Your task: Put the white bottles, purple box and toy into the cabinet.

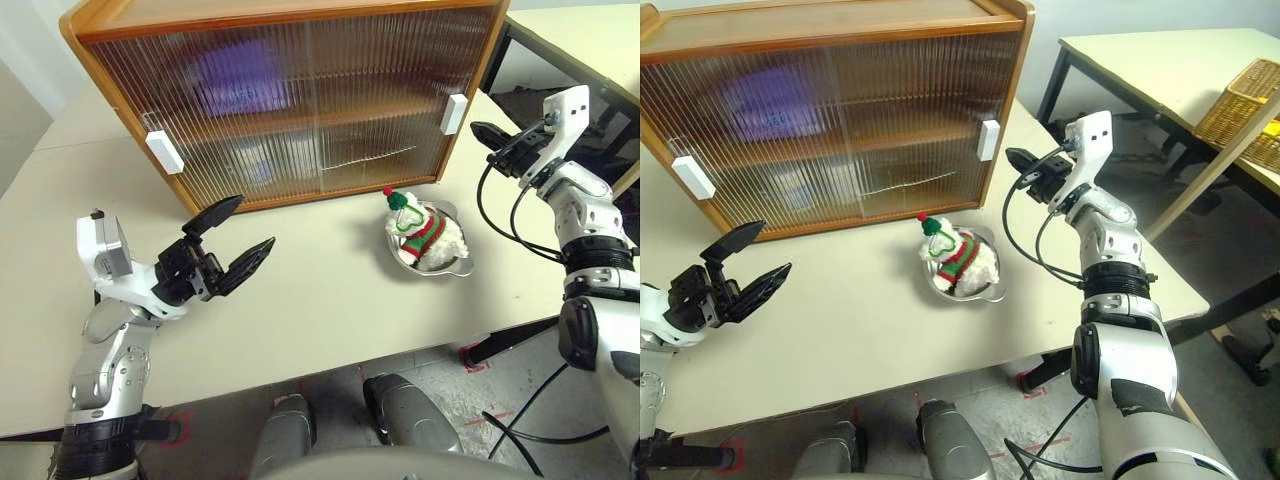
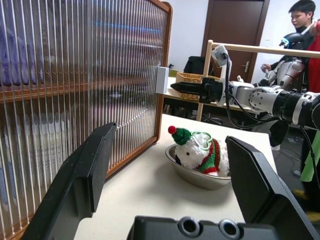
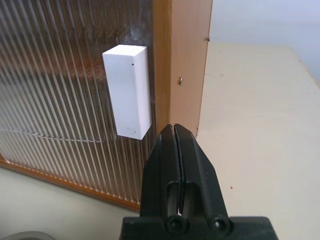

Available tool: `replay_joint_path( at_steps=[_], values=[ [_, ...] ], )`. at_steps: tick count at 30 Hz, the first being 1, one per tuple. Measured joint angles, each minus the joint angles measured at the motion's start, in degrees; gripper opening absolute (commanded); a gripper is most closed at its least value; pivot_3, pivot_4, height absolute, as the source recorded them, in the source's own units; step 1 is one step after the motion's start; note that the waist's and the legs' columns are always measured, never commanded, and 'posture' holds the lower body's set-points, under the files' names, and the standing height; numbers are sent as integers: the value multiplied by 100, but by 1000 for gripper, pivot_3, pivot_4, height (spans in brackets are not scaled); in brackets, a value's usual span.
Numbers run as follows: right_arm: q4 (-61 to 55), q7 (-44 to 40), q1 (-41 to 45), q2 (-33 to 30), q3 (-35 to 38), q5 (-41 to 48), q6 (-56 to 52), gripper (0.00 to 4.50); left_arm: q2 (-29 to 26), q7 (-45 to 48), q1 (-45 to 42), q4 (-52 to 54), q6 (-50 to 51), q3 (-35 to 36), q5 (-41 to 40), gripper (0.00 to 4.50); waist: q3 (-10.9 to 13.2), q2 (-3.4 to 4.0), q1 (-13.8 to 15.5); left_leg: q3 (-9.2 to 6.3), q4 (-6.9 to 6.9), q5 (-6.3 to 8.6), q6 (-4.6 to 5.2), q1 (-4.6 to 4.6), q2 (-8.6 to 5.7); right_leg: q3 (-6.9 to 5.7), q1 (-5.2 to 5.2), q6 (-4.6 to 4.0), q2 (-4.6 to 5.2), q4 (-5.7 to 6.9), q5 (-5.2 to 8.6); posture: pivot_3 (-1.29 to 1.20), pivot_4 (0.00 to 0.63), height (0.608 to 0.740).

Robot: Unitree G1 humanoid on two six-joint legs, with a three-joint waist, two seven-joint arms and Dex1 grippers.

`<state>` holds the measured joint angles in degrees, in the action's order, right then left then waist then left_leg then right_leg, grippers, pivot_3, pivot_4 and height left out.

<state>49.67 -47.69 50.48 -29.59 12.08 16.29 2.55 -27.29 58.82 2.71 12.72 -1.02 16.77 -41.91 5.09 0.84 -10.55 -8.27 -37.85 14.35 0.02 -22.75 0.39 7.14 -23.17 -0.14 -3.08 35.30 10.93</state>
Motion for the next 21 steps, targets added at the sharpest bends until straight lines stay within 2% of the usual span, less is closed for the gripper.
replay_joint_path(
  at_steps=[21],
  values=[
    [32,7,348,528,-116,-154,112,50,115,-177,49,5,0,-95,160,4500,-1,1,6,2,-4,-7,11,0,2,-1,-3,-5,0,0,-15,-192,88,740]
  ],
)
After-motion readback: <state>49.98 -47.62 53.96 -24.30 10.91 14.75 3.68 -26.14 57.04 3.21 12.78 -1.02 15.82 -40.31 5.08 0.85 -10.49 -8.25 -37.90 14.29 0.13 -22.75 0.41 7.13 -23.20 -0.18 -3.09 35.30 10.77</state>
